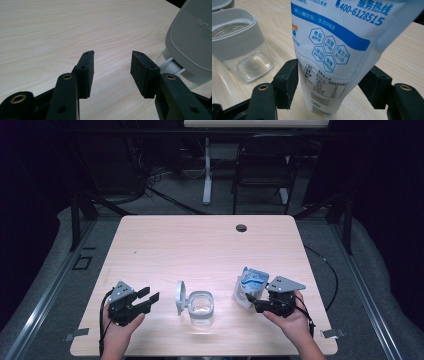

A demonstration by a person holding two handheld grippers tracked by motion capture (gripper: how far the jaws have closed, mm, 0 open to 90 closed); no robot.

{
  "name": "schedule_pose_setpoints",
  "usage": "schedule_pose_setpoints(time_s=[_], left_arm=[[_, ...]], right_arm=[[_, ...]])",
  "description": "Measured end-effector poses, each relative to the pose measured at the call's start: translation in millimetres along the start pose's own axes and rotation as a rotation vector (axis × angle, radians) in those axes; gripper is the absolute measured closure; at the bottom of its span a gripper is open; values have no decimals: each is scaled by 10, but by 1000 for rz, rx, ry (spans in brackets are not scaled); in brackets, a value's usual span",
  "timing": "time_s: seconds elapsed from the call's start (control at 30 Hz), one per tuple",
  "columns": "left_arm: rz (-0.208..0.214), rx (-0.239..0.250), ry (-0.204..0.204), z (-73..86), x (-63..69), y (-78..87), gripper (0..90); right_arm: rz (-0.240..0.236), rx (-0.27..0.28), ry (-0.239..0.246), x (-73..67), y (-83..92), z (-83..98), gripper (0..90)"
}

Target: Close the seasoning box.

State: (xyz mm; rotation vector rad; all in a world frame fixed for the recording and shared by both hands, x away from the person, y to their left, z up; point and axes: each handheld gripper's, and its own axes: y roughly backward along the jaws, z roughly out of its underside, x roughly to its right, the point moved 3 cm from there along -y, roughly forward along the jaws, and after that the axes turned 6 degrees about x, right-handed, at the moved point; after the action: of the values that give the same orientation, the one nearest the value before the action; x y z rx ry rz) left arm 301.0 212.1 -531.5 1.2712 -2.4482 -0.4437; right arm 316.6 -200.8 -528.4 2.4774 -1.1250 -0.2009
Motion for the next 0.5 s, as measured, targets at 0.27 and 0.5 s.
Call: schedule_pose_setpoints(time_s=[0.27, 0.5], left_arm=[[-2, -3, -3, 3, 1, -3, 539], [-1, -4, 2, 2, 6, 2, 539]], right_arm=[[-19, -2, -15, 10, -78, 25, 329], [-13, -7, -10, -2, -130, 51, 330]])
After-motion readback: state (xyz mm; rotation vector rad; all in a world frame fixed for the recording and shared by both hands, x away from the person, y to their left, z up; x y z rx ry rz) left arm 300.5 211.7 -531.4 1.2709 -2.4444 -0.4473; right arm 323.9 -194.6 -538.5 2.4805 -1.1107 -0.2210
